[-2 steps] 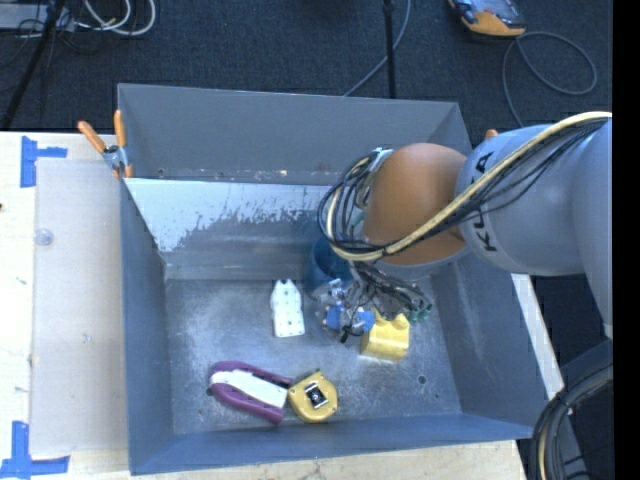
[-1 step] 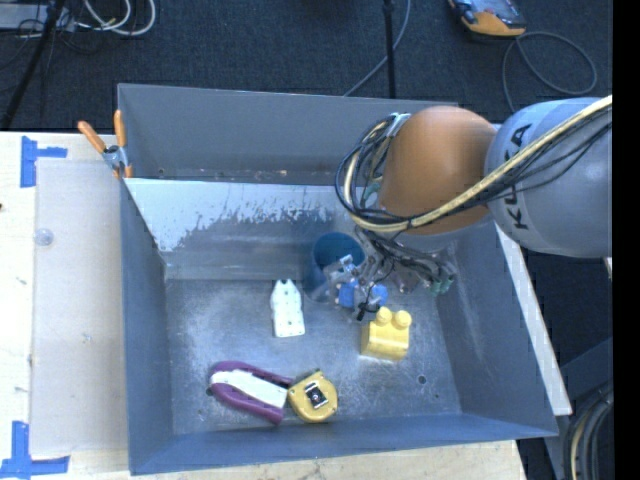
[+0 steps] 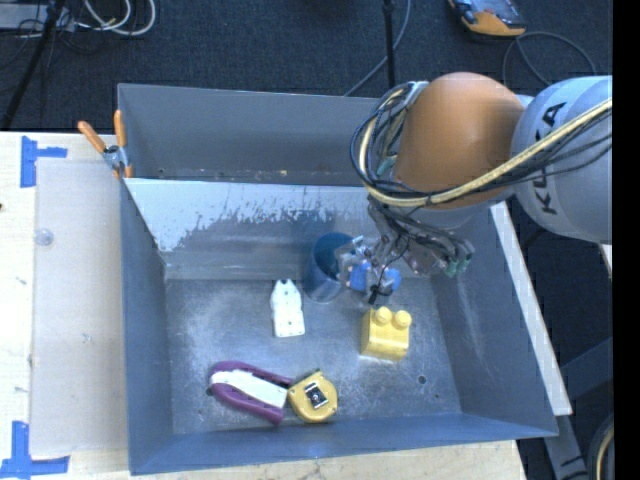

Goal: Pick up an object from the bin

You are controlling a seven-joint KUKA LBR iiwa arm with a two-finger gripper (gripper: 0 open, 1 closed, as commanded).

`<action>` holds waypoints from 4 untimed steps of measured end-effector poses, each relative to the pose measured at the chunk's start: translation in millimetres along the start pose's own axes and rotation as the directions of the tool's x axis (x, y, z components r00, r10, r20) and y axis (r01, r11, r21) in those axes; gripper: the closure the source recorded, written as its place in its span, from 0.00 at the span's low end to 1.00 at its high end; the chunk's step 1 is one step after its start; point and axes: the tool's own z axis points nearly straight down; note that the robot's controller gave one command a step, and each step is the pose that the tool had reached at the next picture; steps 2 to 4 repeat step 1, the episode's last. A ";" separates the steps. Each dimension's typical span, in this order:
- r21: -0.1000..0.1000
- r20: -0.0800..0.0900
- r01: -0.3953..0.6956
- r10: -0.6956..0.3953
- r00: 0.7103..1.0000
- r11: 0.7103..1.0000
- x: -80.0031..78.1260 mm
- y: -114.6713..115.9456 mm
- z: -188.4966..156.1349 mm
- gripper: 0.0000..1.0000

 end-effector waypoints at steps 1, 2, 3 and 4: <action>0.001 0.001 0.036 -0.036 0.999 0.999 6.6 2.0 -52.7 1.00; 0.001 0.001 0.036 -0.036 0.999 0.999 6.6 2.0 -52.7 1.00; 0.001 0.001 0.036 -0.036 0.999 0.999 6.6 2.0 -52.7 1.00; 0.001 0.001 0.036 -0.036 0.999 0.999 6.6 2.0 -52.7 1.00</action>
Offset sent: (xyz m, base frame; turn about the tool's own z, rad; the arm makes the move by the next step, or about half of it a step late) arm 0.0142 -0.0324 -0.1419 -0.1541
